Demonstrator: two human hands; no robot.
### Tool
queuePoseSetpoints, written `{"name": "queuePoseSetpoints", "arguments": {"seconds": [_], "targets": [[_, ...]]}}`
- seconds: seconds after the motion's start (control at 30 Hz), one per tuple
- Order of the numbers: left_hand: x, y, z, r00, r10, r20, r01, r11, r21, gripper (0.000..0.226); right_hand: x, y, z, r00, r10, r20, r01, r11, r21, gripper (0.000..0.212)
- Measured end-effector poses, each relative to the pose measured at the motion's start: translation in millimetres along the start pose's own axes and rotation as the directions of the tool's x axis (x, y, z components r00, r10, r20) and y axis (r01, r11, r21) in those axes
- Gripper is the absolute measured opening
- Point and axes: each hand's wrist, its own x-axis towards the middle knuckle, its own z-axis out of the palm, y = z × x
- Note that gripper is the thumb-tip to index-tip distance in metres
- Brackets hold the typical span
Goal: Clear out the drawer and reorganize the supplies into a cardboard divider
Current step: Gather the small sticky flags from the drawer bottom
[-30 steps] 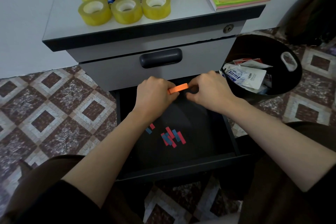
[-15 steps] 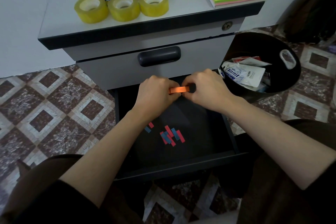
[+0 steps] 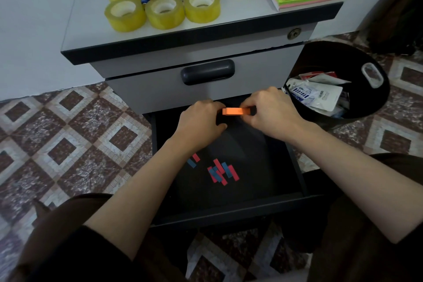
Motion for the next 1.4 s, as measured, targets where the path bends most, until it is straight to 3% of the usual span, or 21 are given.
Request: {"name": "queuePoseSetpoints", "arguments": {"seconds": [0.2,0.4,0.6,0.77,0.97,1.17,1.4], "targets": [[-0.1,-1.7,-0.9,0.998,-0.059,0.018,0.058,0.998,0.03,0.029,-0.4,1.5,-0.7,1.0,0.025,0.009,-0.025,1.0,-0.011,0.018],[-2.4,4.4,-2.7,1.0,0.007,0.014,-0.007,1.0,0.029,0.021,-1.1,0.8,1.2,1.0,0.02,0.016,-0.019,1.0,-0.018,0.016],[-2.8,5.0,-5.3,1.0,0.011,0.001,-0.011,0.999,0.035,0.025,-0.8,0.5,1.0,1.0,0.013,0.022,-0.013,1.0,-0.019,0.018],[-4.3,7.3,-9.5,0.997,0.062,-0.035,-0.061,0.998,0.031,0.042,-1.0,-0.8,1.5,1.0,-0.007,0.026,0.007,1.0,-0.014,0.02],[-4.7,5.8,-7.5,0.995,0.092,-0.028,-0.088,0.991,0.103,0.025,-3.1,-6.4,0.5,0.997,-0.069,0.018,0.069,0.998,0.004,0.023],[-21.3,0.4,-9.9,0.995,0.06,-0.084,-0.056,0.997,0.053,0.026,-8.8,-18.9,-4.5,0.991,-0.129,0.034,0.129,0.992,-0.006,0.025],[-44.5,4.3,-31.2,0.999,0.029,-0.025,-0.025,0.99,0.139,0.027,-34.6,-41.7,-16.2,0.977,-0.209,0.04,0.21,0.977,-0.032,0.03]]}}
